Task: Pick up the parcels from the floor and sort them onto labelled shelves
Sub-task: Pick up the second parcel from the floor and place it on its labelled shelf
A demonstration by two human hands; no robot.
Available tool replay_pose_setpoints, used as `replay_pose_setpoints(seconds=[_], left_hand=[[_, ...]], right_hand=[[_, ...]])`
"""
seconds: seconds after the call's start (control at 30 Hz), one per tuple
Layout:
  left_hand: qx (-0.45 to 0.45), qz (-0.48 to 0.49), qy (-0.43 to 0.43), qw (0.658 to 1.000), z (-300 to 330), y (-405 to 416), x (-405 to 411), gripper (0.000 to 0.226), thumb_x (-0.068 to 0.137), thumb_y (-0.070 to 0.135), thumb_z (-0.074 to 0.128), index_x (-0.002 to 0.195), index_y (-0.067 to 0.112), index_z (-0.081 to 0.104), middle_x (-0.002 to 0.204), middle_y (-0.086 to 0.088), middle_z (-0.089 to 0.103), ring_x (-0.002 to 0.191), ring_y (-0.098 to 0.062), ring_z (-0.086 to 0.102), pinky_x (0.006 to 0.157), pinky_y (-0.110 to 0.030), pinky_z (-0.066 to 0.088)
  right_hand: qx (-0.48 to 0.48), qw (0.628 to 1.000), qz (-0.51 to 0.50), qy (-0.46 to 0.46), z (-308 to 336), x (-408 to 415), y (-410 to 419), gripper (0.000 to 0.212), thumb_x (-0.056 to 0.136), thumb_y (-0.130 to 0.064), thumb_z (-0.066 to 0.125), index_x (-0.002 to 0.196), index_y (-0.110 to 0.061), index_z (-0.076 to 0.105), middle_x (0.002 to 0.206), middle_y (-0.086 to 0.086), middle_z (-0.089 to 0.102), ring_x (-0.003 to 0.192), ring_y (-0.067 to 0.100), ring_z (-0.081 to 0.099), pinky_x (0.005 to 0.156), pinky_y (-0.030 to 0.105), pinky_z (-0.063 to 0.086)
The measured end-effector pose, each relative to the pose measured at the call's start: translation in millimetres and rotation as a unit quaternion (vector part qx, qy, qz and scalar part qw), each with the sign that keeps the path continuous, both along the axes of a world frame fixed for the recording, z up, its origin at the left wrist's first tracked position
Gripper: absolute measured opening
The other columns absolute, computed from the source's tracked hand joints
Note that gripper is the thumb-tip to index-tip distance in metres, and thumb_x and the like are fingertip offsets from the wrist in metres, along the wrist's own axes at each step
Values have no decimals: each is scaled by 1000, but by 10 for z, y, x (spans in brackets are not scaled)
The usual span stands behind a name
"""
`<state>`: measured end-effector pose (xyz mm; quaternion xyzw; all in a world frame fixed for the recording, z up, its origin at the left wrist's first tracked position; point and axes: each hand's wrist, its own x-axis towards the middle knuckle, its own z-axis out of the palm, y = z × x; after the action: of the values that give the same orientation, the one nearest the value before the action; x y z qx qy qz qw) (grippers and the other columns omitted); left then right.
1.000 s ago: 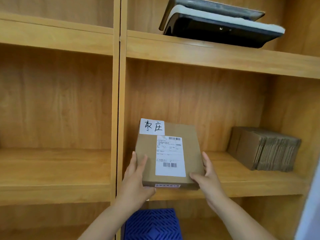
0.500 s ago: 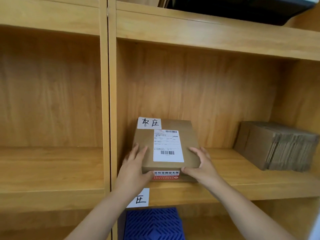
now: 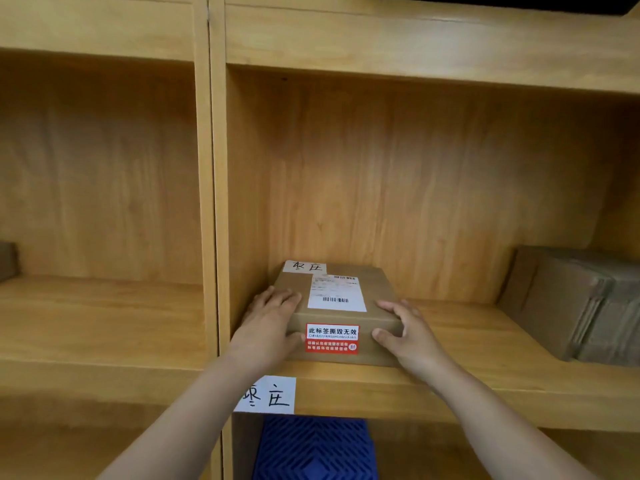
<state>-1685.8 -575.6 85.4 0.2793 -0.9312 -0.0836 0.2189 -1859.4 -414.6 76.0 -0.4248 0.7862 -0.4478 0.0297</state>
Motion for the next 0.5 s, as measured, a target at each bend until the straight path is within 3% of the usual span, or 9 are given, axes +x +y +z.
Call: replay_pose_setpoints(seconds=[0.37,0.5], left_hand=[[-55,69,39,995,-93,196,-2,67,89,38,54,147,25,22,155,6,26,146,-19,6,118,-35,8],[-63,87,72,992,-184,337,62,74,91,35,52,149,25,8,160,4,9,147,-16,-2,115,-30,3]], right_hand=[[2,1000,10,24,-33,0,62,49,85,-25,63,131,-31,46,156,8,15,141,15,22,93,17,21],[-23,999,1,27,-59,12,107,56,84,-25,64,135,-30,42,155,8,19,139,18,28,97,20,25]])
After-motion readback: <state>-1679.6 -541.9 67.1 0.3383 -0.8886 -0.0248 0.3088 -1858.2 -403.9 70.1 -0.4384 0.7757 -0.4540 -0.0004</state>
